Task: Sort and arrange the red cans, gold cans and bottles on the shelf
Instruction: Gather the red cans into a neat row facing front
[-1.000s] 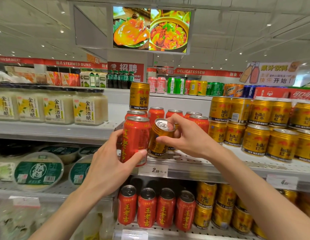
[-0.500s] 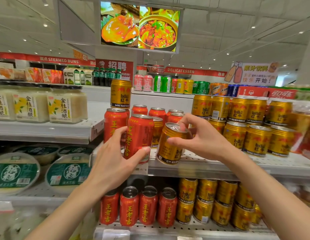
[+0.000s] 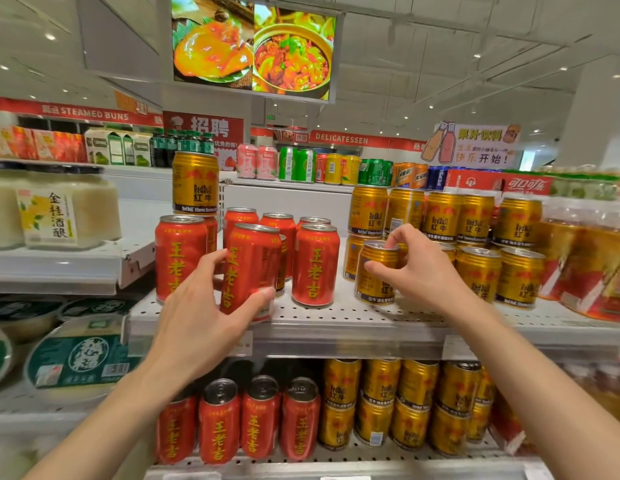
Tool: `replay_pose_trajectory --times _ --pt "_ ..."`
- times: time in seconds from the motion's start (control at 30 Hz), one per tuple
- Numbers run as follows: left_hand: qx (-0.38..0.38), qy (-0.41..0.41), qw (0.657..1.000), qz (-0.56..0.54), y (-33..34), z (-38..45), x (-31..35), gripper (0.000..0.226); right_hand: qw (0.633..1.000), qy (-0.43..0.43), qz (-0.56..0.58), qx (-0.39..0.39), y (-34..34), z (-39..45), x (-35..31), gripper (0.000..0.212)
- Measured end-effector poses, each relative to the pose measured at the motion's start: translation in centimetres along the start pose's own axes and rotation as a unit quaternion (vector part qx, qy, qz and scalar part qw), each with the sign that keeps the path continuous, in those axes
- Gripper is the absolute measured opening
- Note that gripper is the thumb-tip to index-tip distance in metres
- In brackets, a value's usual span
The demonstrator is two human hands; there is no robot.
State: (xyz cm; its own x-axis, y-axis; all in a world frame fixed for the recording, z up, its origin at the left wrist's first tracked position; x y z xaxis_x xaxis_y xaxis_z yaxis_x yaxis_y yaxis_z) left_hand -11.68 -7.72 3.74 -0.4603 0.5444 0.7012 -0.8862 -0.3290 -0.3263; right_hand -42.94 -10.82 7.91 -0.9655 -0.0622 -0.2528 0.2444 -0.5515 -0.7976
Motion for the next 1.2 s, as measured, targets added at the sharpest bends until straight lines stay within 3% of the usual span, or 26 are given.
replay_pose_trajectory --times 0.17,0.33,0.5,0.63,0.8,0.93,1.2 --pt "0.000 -0.008 1.000 0.002 0.0 -0.1 -0.1 0.092 0.997 -0.001 -0.042 0.066 0.6 0.1 0.3 0.042" --pt "-0.002 -0.003 1.000 0.001 -0.1 -0.2 0.0 0.089 0.998 -0.010 -0.053 0.036 0.4 -0.5 -0.2 0.049" --pt "0.000 -0.002 1.000 -0.016 -0.8 -0.6 -0.1 0.084 0.995 -0.055 0.040 0.079 -3.0 -2.4 -3.9 0.030" --pt "0.022 0.001 1.000 0.002 -2.7 -1.0 -0.7 0.086 0.987 -0.128 0.090 0.042 -2.7 -3.2 -9.6 0.018" --pt "0.050 -0.002 0.998 0.027 -5.3 -1.3 -1.7 0.087 0.979 -0.203 0.020 0.013 0.6 -2.3 -16.1 0.029" --pt "0.046 0.016 0.998 0.028 -6.3 -1.3 -1.9 0.083 0.978 -0.204 -0.035 -0.041 3.9 -1.2 -17.8 0.040" --pt "0.045 0.024 0.998 0.023 -7.0 -1.1 -2.4 0.082 0.981 -0.189 -0.016 -0.046 4.1 -0.7 -17.8 0.031"
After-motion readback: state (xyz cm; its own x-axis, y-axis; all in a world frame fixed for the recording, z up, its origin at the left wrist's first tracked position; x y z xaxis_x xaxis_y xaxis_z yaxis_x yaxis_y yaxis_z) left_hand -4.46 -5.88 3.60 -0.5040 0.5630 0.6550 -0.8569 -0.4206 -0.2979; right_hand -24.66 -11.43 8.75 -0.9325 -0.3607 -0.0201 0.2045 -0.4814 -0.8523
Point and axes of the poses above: each hand's wrist, its own z-axis towards the middle knuckle, its own y-axis out of the palm, x = y × z, the point moved 10 cm from there along z, towards the middle knuckle, and after that the axes turned 12 degrees about -z, right-handed, at the moved point
